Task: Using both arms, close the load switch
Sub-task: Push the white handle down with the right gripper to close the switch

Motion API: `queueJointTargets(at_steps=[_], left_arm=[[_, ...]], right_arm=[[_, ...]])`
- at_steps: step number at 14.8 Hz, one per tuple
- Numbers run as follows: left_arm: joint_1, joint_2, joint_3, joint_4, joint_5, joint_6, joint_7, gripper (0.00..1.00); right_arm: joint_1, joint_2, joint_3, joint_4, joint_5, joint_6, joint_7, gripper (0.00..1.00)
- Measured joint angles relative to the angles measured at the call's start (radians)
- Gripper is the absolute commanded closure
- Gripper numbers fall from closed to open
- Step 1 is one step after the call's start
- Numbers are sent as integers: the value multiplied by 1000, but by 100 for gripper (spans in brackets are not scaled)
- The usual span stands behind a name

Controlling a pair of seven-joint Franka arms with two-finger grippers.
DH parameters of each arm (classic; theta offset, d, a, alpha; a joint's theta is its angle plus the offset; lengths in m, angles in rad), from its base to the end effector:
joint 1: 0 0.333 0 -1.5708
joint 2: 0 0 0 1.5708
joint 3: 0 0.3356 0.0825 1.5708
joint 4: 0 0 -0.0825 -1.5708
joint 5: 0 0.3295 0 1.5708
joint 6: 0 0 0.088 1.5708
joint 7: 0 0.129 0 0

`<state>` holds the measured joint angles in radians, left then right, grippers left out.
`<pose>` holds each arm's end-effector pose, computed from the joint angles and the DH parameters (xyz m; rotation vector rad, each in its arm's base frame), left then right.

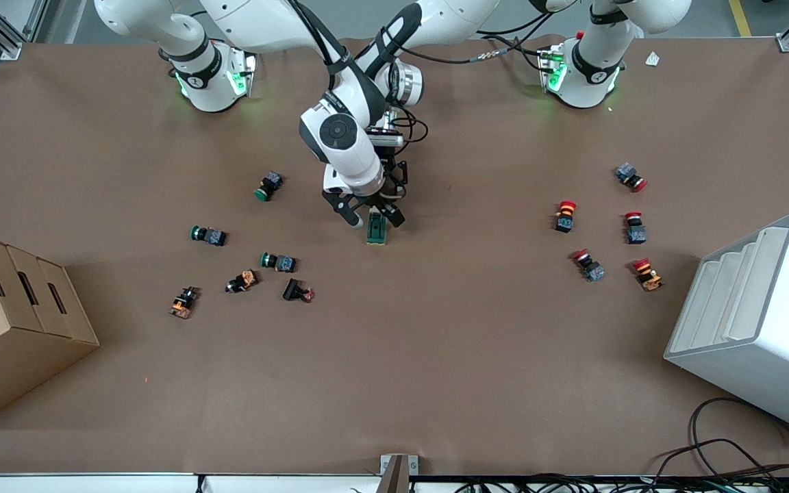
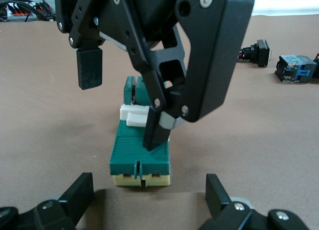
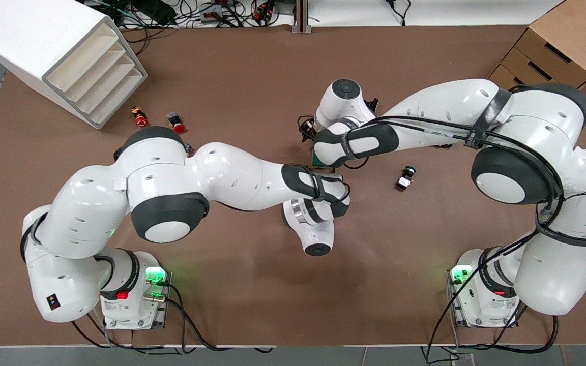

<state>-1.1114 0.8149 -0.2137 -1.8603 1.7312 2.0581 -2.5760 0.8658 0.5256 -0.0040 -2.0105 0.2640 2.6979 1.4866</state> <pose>0.2216 -0.5563 0.1259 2.6617 -0.1104 1.5748 0.3967 0.4530 0.2443 -2.6779 1.2179 0.0856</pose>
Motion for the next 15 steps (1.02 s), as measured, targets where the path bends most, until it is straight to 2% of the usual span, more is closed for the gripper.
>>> queueJointTargets(at_steps=[11, 15], left_arm=[[0, 0, 0, 0, 0, 0, 0, 1], [0, 0, 1, 0, 0, 0, 0, 1]], right_arm=[[-7, -7, -9, 36, 10, -49, 17, 0], [-28, -21, -24, 90, 10, -99, 15, 0]])
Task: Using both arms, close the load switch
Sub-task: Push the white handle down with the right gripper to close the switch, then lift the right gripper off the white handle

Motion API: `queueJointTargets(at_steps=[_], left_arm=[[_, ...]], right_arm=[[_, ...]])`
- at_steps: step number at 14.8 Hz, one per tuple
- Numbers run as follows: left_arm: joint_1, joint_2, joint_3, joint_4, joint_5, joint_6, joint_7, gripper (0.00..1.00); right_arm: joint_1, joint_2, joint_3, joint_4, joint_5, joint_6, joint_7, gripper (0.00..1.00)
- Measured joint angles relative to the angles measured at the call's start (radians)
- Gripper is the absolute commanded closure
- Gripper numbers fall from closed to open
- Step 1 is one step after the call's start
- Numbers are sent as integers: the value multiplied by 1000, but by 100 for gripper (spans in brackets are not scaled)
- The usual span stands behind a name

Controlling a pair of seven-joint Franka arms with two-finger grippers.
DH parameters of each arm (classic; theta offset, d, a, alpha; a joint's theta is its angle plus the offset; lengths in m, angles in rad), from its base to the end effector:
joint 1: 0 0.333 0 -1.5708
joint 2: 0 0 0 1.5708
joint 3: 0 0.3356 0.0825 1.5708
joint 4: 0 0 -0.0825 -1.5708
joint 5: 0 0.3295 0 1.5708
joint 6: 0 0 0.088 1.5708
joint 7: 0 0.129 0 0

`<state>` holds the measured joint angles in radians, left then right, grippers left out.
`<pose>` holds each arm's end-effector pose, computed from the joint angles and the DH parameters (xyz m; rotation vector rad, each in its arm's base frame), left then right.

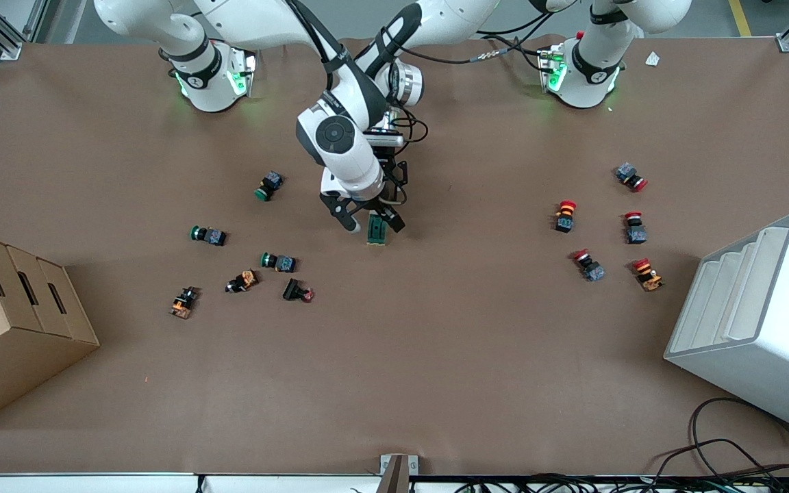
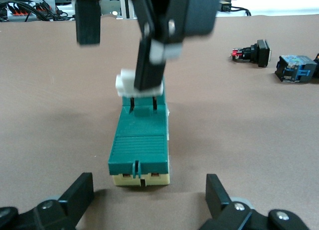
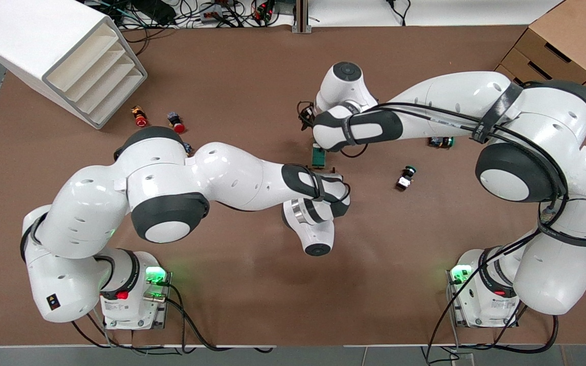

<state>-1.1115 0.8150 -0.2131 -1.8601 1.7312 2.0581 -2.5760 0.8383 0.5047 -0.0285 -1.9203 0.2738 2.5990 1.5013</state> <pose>0.2219 -0.5563 0.1259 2.6617 -0.1100 1.5755 0.4295 0.4497 0.2807 -2.6246 1.2828 0.0954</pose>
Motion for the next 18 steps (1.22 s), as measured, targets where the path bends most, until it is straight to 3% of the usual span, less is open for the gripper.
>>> queueJointTargets(at_steps=[9, 18], left_arm=[[-1, 0, 2, 0, 0, 1, 0, 1], [-1, 0, 2, 0, 0, 1, -1, 1]], right_arm=[[-23, 23, -3, 51, -1, 3, -10, 0], [-71, 117, -6, 143, -1, 6, -75, 0]])
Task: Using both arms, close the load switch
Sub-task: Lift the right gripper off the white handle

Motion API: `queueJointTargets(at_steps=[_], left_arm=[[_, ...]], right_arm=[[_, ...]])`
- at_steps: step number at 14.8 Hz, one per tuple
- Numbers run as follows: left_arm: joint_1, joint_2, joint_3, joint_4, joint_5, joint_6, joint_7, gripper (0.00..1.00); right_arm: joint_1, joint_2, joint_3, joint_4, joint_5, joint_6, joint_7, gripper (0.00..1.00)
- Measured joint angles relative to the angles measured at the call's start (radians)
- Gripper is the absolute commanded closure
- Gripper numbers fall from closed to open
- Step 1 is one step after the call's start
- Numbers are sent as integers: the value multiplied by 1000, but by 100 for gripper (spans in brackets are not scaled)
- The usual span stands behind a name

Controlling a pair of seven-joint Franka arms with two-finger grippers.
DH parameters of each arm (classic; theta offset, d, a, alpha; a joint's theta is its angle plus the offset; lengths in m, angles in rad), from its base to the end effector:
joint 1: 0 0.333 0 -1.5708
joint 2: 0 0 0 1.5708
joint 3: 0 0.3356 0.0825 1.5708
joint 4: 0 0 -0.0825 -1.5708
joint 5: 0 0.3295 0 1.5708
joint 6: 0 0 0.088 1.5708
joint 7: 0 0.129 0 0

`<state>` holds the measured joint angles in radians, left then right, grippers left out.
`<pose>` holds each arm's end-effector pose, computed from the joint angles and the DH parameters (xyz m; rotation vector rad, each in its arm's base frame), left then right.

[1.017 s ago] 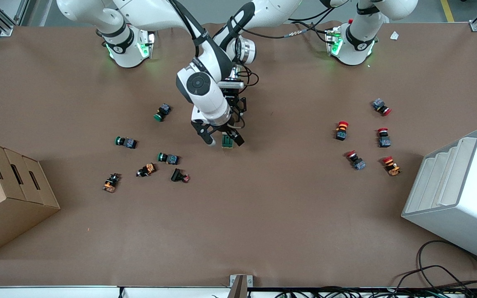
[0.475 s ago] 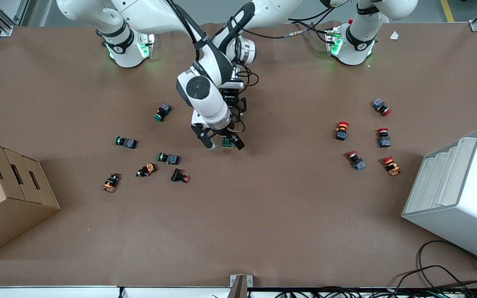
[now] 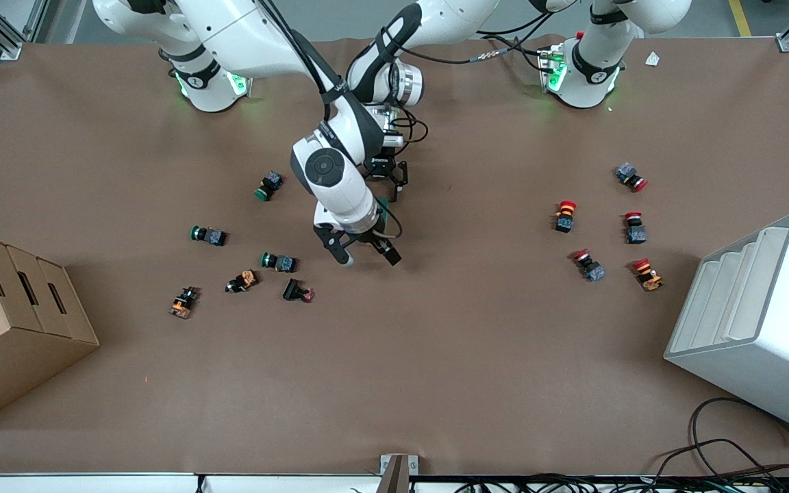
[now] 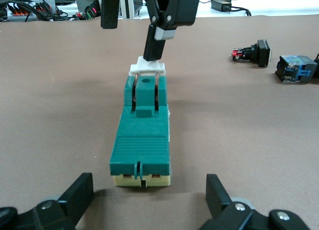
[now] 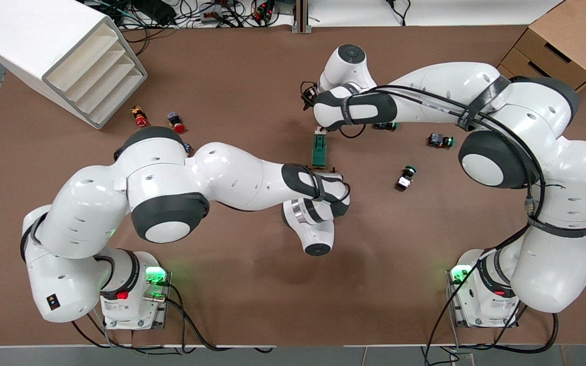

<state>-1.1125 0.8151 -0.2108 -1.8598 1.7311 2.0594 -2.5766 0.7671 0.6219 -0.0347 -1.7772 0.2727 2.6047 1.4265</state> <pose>0.2224 -0.5561 0.1258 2.6614 -0.1093 1.5759 0.4894 0.4404 0.2624 -2.6005 1.2655 0.0426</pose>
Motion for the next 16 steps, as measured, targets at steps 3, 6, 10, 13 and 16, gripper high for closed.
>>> queueJointTargets(at_steps=[3, 6, 10, 13, 16], left_arm=[[0, 0, 0, 0, 0, 0, 0, 1], [0, 0, 0, 0, 0, 0, 0, 1], [0, 0, 1, 0, 0, 0, 2, 1], [0, 0, 1, 1, 0, 2, 3, 1], [1, 0, 2, 2, -2, 3, 3, 1]], right_arm=[[-2, 20, 1, 9, 0, 2, -5, 0], [-1, 49, 3, 20, 0, 2, -5, 0], [0, 69, 2, 35, -1, 3, -6, 0], [-12, 68, -2, 68, -1, -11, -24, 0], [-61, 58, -7, 117, -1, -141, -111, 0]])
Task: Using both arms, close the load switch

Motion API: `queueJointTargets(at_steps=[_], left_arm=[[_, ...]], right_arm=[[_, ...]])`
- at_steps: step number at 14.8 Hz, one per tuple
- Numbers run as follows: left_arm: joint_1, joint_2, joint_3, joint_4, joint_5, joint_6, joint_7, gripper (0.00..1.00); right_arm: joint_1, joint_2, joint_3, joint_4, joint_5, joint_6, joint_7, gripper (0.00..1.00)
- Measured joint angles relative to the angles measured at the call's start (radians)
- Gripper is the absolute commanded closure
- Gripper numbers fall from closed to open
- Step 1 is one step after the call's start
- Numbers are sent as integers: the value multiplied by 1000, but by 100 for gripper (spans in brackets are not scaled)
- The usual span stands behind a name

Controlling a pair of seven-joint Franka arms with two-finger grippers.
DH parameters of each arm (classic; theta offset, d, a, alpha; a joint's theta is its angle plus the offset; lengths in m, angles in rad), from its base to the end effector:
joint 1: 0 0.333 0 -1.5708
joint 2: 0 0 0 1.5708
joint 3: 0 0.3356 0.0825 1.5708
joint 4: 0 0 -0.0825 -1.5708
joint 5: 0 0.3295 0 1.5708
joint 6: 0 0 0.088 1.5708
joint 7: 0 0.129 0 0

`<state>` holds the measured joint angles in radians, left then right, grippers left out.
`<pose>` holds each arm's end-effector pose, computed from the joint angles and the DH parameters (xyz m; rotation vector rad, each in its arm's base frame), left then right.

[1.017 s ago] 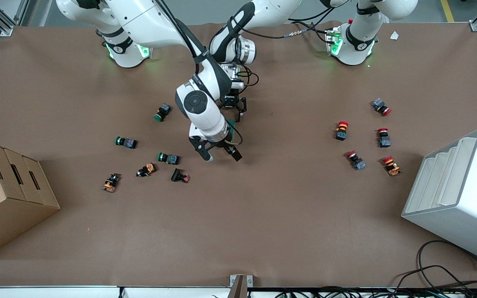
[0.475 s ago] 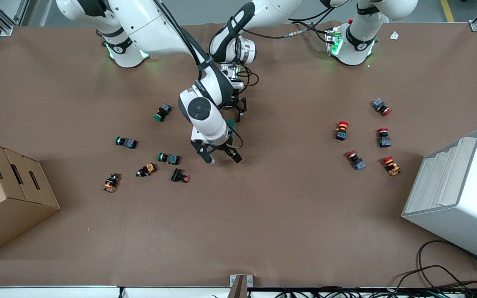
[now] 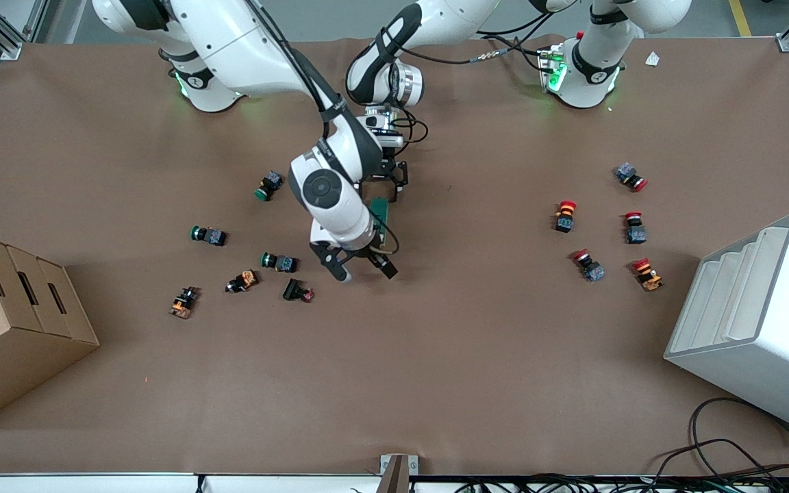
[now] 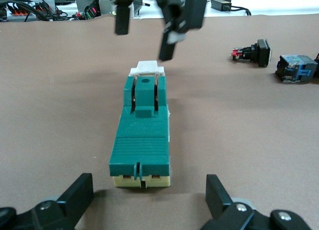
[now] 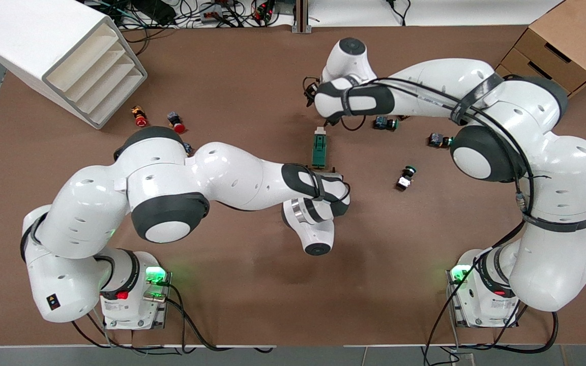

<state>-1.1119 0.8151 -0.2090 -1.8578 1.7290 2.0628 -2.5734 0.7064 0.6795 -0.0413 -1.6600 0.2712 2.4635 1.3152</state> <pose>0.2235 -0.5563 0.1261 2.6639 -0.1089 1.5739 0.5248 0.4211 0.2559 -2.6925 1.2028 0.0932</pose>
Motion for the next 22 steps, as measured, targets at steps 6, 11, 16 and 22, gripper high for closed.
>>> queueJointTargets(at_steps=[6, 11, 16, 22], left_arm=[[21, -14, 1, 49, -208, 22, 95, 1], [49, -139, 2, 114, -516, 28, 399, 1], [174, -298, 9, 232, -915, 28, 825, 0], [459, -532, 17, 299, -1268, -89, 1461, 0]], right_arm=[[-162, -152, -36, 48, -25, -400, -415, 0], [-209, -262, -176, 45, -139, -593, -800, 0], [-353, -359, -254, 46, -191, -708, -1181, 0], [-572, -482, -146, 61, -265, -819, -1309, 0]])
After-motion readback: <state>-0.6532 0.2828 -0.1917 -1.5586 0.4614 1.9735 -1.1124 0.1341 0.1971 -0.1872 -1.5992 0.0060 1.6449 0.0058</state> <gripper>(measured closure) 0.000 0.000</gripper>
